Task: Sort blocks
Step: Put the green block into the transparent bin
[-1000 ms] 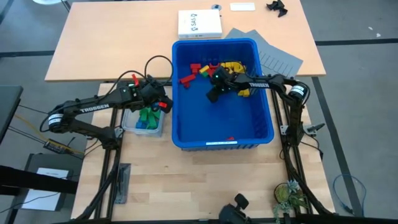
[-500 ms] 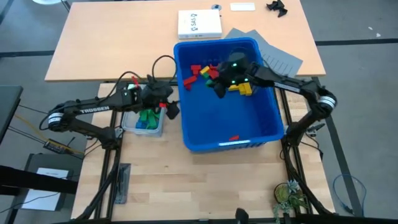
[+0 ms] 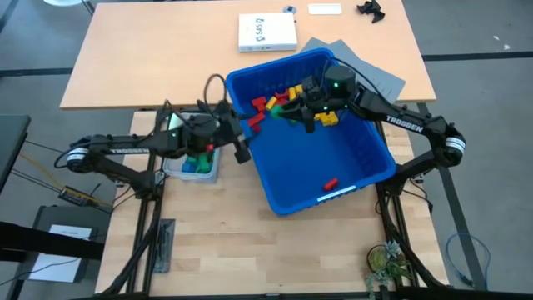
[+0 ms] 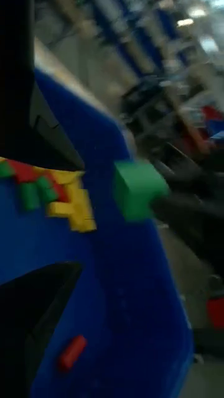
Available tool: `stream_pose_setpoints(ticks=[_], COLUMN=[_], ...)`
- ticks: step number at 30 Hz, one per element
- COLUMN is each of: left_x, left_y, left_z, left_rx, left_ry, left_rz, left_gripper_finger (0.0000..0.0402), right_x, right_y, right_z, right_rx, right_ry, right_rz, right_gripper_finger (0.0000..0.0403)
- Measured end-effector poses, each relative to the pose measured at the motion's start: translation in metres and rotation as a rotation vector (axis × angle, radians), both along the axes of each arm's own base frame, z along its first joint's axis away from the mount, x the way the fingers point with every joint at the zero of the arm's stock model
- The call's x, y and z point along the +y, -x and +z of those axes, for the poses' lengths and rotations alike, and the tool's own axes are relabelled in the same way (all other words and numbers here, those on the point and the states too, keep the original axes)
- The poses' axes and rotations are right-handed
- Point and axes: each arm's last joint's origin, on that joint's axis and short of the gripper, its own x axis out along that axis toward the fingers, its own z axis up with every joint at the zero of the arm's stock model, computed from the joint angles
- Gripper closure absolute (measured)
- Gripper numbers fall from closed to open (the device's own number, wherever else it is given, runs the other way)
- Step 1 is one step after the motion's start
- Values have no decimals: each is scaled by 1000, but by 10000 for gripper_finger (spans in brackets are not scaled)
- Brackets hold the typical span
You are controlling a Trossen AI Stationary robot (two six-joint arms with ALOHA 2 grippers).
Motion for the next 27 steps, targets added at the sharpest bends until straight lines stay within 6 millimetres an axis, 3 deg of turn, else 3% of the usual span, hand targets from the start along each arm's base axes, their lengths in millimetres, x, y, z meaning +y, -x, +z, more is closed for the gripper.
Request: stream_pose_setpoints(ticks=[11,21,27], left_x=[-18,-18,-21], left_y=[-31,-39,-38], left_z=[6,3,7], left_rx=[-81,-125,-164], left_ry=[-379,-408,-408], left_rz=[102,112,105], left_gripper_finger=[142,146,186], right_x=[22,37,39], right_y=[-14,-20,-23], right_z=[12,15,13], right_rx=[-160,-187,-181], right_ry=[-80,-93,-91], right_rz=[44,53,55], right_gripper_finger=[283,283,283])
